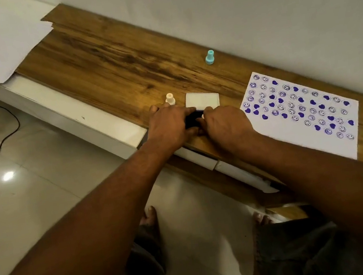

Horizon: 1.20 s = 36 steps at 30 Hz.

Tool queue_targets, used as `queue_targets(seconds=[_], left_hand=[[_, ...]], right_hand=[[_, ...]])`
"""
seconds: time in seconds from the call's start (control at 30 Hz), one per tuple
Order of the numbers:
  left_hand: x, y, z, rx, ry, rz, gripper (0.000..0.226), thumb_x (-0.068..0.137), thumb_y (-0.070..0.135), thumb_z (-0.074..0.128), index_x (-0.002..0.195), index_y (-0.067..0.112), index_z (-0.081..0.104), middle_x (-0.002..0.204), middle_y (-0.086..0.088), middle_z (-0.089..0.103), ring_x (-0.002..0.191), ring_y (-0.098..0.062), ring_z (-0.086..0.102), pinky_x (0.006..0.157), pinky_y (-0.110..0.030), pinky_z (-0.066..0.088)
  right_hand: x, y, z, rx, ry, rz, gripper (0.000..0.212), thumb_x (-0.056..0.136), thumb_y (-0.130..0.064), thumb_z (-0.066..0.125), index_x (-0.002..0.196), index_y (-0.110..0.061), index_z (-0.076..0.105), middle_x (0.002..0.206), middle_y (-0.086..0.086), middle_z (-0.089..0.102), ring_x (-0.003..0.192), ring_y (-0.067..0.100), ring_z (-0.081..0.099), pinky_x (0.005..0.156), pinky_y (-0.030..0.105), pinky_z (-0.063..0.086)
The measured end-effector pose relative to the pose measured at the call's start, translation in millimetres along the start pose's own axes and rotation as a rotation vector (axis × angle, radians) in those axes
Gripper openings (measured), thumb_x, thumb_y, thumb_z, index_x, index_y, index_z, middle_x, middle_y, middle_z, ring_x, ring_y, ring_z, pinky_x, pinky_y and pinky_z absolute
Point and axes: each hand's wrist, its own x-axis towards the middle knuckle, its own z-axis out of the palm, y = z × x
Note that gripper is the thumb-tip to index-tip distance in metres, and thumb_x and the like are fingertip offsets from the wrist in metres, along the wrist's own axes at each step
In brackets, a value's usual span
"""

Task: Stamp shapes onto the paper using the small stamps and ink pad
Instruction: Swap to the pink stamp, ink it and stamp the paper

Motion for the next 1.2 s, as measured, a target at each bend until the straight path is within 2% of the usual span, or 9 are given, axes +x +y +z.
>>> queue_targets(seconds=[0.2,0.3,0.4,0.47,0.57,0.7,0.97,1.1,1.2], left_hand=[[2,5,-7,0.079,-0.029,0.034,0.077,0.085,0.083,0.054,0.150,0.040,0.051,0.132,0.002,0.068,0.124,-0.026,0.055,0.100,-0.046,0.034],[3,8,-6,0.106,-0.032,0.054,0.077,0.088,0.081,0.052,0.153,0.038,0.048,0.137,0.000,0.066,0.128,-0.028,0.053,0.101,-0.047,0.034],[7,10,-9,0.083,-0.044,0.037,0.081,0.087,0.082,0.052,0.154,0.037,0.046,0.139,-0.003,0.065,0.130,-0.029,0.052,0.104,-0.048,0.034],[9,17,-13,0.092,-0.035,0.021,0.087,0.084,0.086,0.051,0.155,0.037,0.044,0.140,-0.005,0.065,0.131,-0.031,0.052,0.105,-0.049,0.035],[13,46,-20,0.049,0.037,0.058,0.089,0.082,0.090,0.048,0.153,0.035,0.049,0.135,-0.004,0.067,0.128,-0.029,0.055,0.105,-0.051,0.036],[15,103,-15,-0.021,0.108,0.192,0.081,0.085,0.087,0.046,0.147,0.035,0.056,0.136,0.002,0.067,0.129,-0.026,0.054,0.104,-0.051,0.038],[33,166,27,-0.016,0.078,0.232,0.083,0.087,0.089,0.038,0.151,0.037,0.052,0.134,0.002,0.066,0.126,-0.025,0.054,0.102,-0.049,0.034],[40,171,37,0.019,0.039,0.213,0.085,0.082,0.091,0.040,0.148,0.039,0.054,0.129,0.002,0.066,0.125,-0.025,0.052,0.100,-0.048,0.032],[43,173,37,0.004,-0.005,0.181,0.087,0.079,0.094,0.044,0.148,0.042,0.053,0.138,0.000,0.063,0.131,-0.028,0.049,0.106,-0.052,0.031]], right_hand=[[-29,65,-25,0.476,0.268,0.168,0.066,0.101,-0.063,0.027,0.103,-0.019,0.076,0.084,0.007,0.072,0.082,0.028,0.068,0.070,0.034,0.045],[-62,127,-40,0.598,0.407,0.278,0.059,0.104,-0.056,0.032,0.100,-0.018,0.077,0.082,0.005,0.073,0.080,0.024,0.065,0.073,0.032,0.039],[-97,169,-28,0.494,0.321,0.387,0.056,0.109,-0.050,0.035,0.091,-0.014,0.074,0.065,0.000,0.060,0.074,0.029,0.060,0.070,0.033,0.033],[-103,180,-15,0.485,0.247,0.411,0.058,0.109,-0.049,0.036,0.089,-0.009,0.073,0.066,0.005,0.059,0.074,0.031,0.059,0.068,0.034,0.034],[-96,182,-2,0.477,0.186,0.352,0.053,0.108,-0.048,0.039,0.084,-0.011,0.069,0.067,0.005,0.061,0.070,0.029,0.058,0.062,0.033,0.035],[-84,178,9,0.404,0.151,0.240,0.050,0.106,-0.055,0.040,0.067,-0.023,0.049,0.059,-0.001,0.051,0.059,0.017,0.050,0.053,0.028,0.026],[-63,184,25,0.182,0.114,0.209,0.043,0.105,-0.057,0.034,0.082,-0.024,0.051,0.061,-0.006,0.043,0.061,0.017,0.049,0.052,0.025,0.025],[-62,181,17,0.124,0.096,0.193,0.047,0.105,-0.054,0.035,0.090,-0.018,0.061,0.071,0.005,0.057,0.069,0.026,0.057,0.058,0.029,0.034],[-59,181,-5,0.055,0.288,0.161,0.049,0.105,-0.053,0.039,0.091,-0.014,0.066,0.072,0.014,0.065,0.068,0.034,0.061,0.058,0.031,0.033]])
